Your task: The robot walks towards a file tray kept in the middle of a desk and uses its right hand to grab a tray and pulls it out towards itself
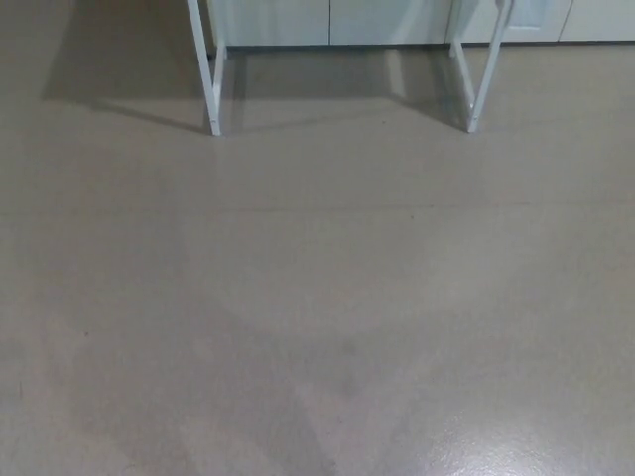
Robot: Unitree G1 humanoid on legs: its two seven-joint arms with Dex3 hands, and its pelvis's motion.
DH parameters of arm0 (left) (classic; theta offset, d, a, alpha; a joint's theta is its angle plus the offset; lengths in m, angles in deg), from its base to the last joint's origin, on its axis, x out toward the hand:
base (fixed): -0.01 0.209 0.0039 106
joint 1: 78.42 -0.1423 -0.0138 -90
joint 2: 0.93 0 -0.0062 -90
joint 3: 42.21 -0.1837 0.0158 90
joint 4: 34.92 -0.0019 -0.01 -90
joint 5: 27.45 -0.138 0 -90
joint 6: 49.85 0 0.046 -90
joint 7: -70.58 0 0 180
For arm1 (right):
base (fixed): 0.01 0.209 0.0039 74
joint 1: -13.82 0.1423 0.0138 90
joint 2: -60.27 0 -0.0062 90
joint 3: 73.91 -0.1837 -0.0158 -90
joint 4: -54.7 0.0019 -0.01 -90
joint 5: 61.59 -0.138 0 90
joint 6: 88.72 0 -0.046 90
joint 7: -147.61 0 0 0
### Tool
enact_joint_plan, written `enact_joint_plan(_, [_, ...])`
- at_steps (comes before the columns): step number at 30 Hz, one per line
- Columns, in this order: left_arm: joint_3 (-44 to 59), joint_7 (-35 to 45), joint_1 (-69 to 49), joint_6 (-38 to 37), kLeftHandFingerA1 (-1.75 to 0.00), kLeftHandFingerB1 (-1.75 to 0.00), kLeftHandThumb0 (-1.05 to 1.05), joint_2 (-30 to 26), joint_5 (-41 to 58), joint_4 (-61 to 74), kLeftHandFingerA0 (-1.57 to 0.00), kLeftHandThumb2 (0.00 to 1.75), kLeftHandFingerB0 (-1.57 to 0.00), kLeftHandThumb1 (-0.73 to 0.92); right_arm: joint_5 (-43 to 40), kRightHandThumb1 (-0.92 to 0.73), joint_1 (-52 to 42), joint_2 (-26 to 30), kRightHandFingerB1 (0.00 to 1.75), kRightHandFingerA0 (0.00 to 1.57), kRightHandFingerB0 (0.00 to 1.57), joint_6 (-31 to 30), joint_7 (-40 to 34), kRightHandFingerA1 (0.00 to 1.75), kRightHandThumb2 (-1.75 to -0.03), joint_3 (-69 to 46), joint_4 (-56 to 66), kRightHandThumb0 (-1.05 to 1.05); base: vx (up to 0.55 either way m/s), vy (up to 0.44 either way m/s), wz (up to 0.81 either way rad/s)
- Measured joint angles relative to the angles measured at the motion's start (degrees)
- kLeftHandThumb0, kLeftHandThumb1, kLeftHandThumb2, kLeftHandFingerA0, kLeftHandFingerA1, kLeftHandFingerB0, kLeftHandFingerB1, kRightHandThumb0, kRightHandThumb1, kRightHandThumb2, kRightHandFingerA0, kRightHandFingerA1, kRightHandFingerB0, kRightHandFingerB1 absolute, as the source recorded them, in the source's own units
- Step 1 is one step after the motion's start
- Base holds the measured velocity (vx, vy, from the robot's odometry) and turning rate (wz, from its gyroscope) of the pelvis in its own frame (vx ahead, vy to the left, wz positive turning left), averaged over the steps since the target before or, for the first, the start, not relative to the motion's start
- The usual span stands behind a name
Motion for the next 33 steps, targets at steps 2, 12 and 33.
enact_joint_plan(2, [1.37,1.43,-0.37,-0.33,-0.49,-0.49,-0.38,0.00,1.27,0.65,-0.26,0.95,-0.14,0.46,-1.43,-0.44,-0.88,-0.83,0.47,0.51,0.34,0.83,1.04,0.56,-0.66,-1.21,1.23,-0.36,0.00,0.000,0.00])
enact_joint_plan(12, [4.53,7.09,-0.54,-2.20,-0.36,-0.38,-0.35,0.10,6.02,0.06,-0.26,0.84,-0.16,0.54,-6.59,-0.41,-2.85,-2.33,0.48,0.51,0.34,4.31,5.39,0.58,-0.66,-3.71,3.89,-0.38,0.02,0.005,-0.02])
enact_joint_plan(33, [4.17,8.24,0.47,-5.14,-0.37,-0.40,-0.30,-1.69,6.83,-2.55,-0.28,0.80,-0.19,0.49,-7.71,-0.42,-3.78,-2.70,0.48,0.56,0.34,5.05,6.28,0.60,-0.68,-2.65,4.30,-0.38,0.13,0.177,0.00])
